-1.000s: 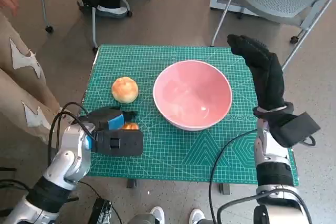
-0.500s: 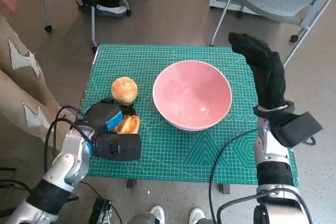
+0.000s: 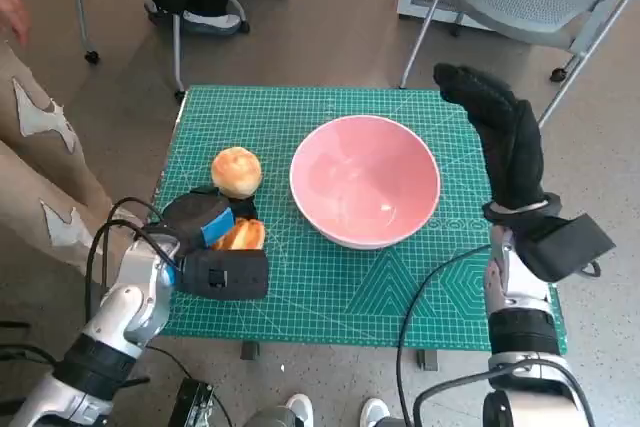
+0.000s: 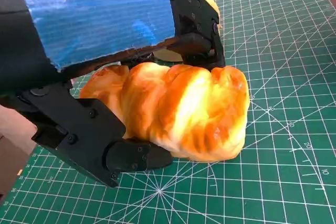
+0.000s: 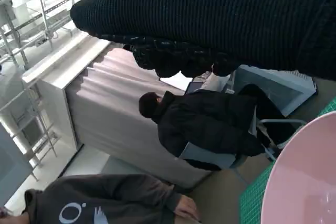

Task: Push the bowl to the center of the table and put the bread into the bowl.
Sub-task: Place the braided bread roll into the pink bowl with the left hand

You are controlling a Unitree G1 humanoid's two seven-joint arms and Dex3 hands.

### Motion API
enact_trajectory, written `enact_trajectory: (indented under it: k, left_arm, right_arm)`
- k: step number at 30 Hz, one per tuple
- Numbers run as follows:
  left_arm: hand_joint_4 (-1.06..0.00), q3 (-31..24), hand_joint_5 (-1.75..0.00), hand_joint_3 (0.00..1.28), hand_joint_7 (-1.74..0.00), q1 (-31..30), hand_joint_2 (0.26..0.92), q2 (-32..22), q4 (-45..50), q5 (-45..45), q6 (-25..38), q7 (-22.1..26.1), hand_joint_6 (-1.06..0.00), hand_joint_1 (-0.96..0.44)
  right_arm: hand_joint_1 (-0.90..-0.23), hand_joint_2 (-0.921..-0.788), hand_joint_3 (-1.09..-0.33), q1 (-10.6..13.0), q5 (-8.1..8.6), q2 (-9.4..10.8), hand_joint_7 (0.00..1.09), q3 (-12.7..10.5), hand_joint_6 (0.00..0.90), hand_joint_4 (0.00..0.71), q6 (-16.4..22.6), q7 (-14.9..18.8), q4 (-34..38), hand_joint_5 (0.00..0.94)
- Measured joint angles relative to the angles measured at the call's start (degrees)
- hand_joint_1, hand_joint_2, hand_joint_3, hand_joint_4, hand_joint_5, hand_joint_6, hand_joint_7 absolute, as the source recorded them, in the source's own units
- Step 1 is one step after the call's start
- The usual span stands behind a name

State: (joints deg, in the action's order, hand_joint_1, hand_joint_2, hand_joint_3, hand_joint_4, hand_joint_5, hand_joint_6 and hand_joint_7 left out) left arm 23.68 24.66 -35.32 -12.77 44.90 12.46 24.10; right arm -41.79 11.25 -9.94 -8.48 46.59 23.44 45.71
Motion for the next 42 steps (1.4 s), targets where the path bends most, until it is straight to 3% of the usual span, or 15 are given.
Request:
enact_trajectory:
  k: [7,16,24,27,33,42]
  left_arm:
    - [-0.61,-0.61,-1.45,0.51,-1.13,-0.26,0.713,-0.01,0.27,-0.36,-0.37,0.08,-0.59,0.0]
    - [-0.66,-1.71,-1.38,0.48,-1.13,-1.57,0.714,-0.17,2.97,-0.95,-0.54,0.92,-0.6,0.0]
    - [-0.71,-5.06,-1.31,0.45,-1.09,-5.27,0.705,-1.61,14.55,-2.66,1.69,6.87,-0.64,0.0]
    - [-0.72,-7.57,-1.28,0.41,-1.09,-5.89,0.725,-2.2,20.23,-3.75,2.58,8.99,-0.65,0.0]
    - [-0.78,-14.84,-1.11,0.15,-1.09,-4.66,0.842,-3.18,31.25,-6.15,2.87,9.41,-0.68,0.0]
    - [-0.81,-17.48,-1.1,0.08,-1.01,0.66,0.864,-2.44,34.42,-6.36,2.66,7.11,-0.72,0.0]
  right_arm:
    - [-0.666,-0.921,-0.859,0.0,0.09,0.01,0.46,-0.03,0.0,0.171,-0.04,0.15,0.0,0.0]
    - [-0.659,-0.921,-0.86,0.0,0.09,0.04,0.46,-0.05,-0.001,0.171,-0.04,0.17,0.01,0.0]
    - [-0.664,-0.921,-0.859,-0.03,0.21,0.07,0.46,-0.17,-0.001,0.171,-0.28,0.26,0.08,0.0]
    - [-0.665,-0.921,-0.859,-0.06,0.22,0.07,0.46,-0.17,-0.001,0.171,-0.37,0.28,0.08,0.0]
    - [-0.664,-0.921,-0.858,-0.21,0.2,0.09,0.46,-0.14,-0.001,0.171,-0.52,0.41,0.18,0.0]
    - [-0.666,-0.921,-0.856,-0.69,0.12,0.4,0.45,-0.02,-0.001,0.166,-0.5,0.54,1.13,0.0]
